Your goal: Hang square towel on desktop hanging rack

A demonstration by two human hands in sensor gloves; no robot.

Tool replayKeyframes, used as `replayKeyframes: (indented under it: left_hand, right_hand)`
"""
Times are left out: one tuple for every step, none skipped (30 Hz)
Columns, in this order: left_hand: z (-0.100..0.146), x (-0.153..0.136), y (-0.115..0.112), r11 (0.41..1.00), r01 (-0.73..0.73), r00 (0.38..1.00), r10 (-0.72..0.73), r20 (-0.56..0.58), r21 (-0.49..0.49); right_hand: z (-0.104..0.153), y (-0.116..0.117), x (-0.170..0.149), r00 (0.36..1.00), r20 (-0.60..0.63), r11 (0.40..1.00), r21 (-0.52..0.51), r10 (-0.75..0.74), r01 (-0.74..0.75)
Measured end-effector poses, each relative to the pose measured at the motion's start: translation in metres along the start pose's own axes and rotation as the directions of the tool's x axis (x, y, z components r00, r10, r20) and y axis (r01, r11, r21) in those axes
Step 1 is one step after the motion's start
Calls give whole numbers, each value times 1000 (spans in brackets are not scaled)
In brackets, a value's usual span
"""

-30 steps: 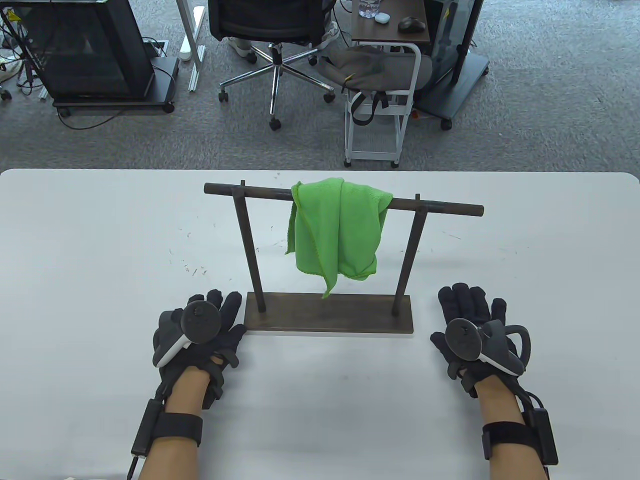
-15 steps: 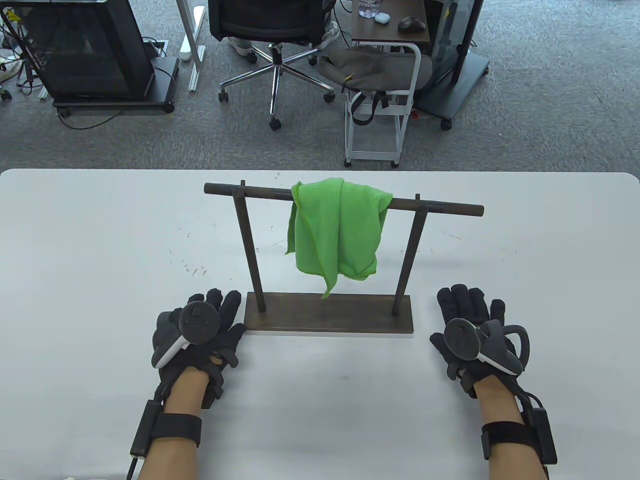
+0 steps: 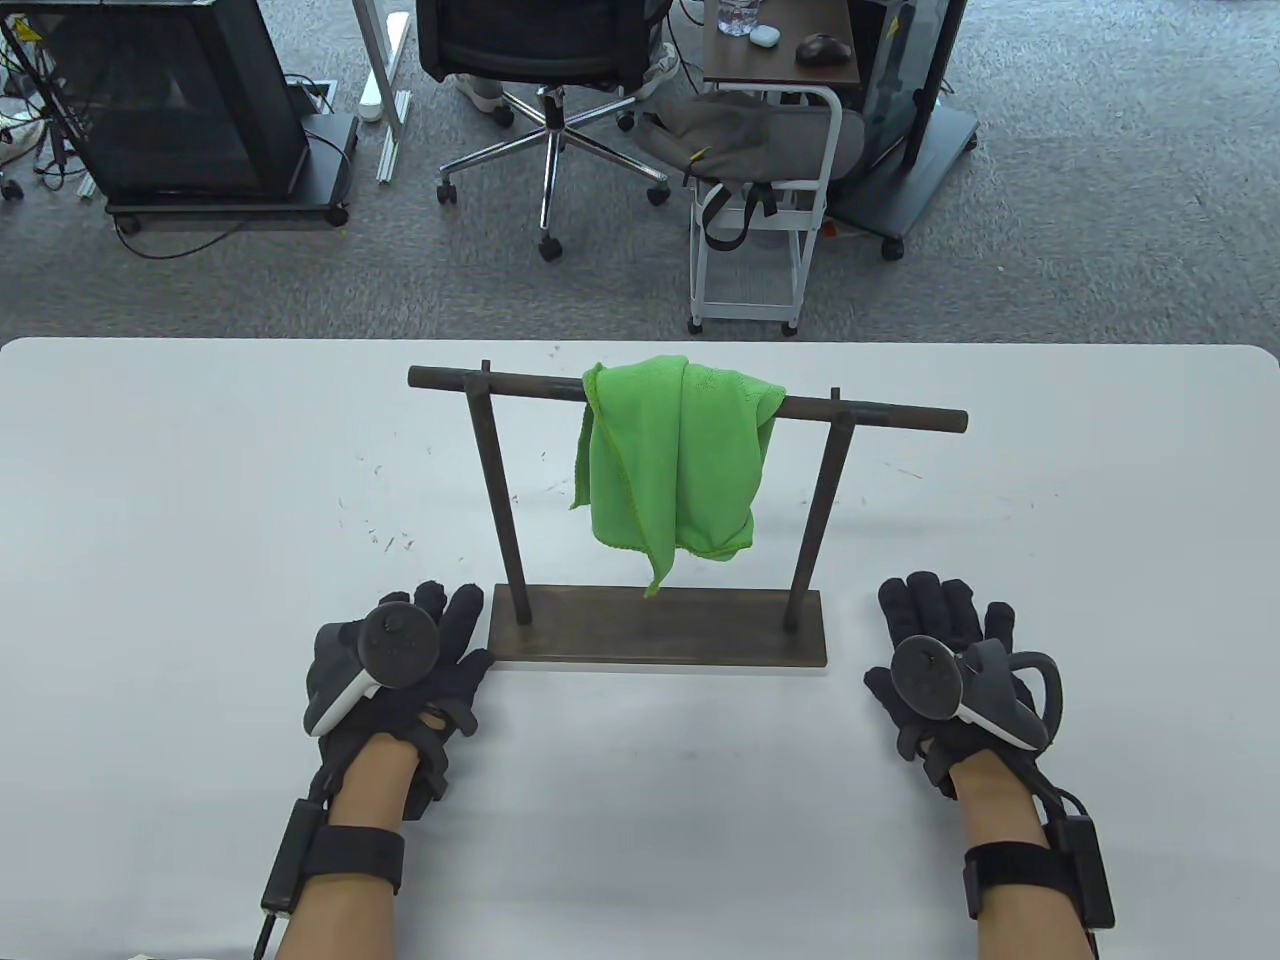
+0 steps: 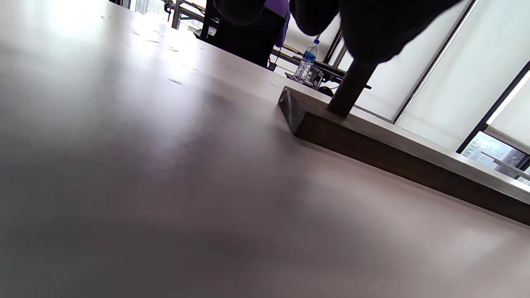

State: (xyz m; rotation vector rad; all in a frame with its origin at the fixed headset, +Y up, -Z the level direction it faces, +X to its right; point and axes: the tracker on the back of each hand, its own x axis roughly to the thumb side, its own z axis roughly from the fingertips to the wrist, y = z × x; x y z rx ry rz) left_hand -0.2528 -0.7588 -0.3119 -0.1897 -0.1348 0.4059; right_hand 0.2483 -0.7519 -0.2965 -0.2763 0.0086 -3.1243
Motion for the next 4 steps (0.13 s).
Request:
replayKeyframes:
  left_hand:
    - [0, 0, 1, 1000, -7, 1000, 7, 3, 6]
    - [0, 1, 1, 1000, -15, 1000, 15, 4, 10]
    - [0, 1, 1, 1000, -19, 1000, 19, 5, 11]
    - [0, 0, 1, 1000, -20, 1000, 20, 4, 10]
  right_hand:
    - [0, 0, 0, 1000, 0, 1000, -1, -2, 2]
    - [0, 0, 0, 1000, 0, 1000, -1, -4, 4]
    - [-1, 1, 0, 1000, 2, 1000, -1, -7, 7]
    - [-1, 1, 0, 1000, 3, 1000, 0, -9, 9]
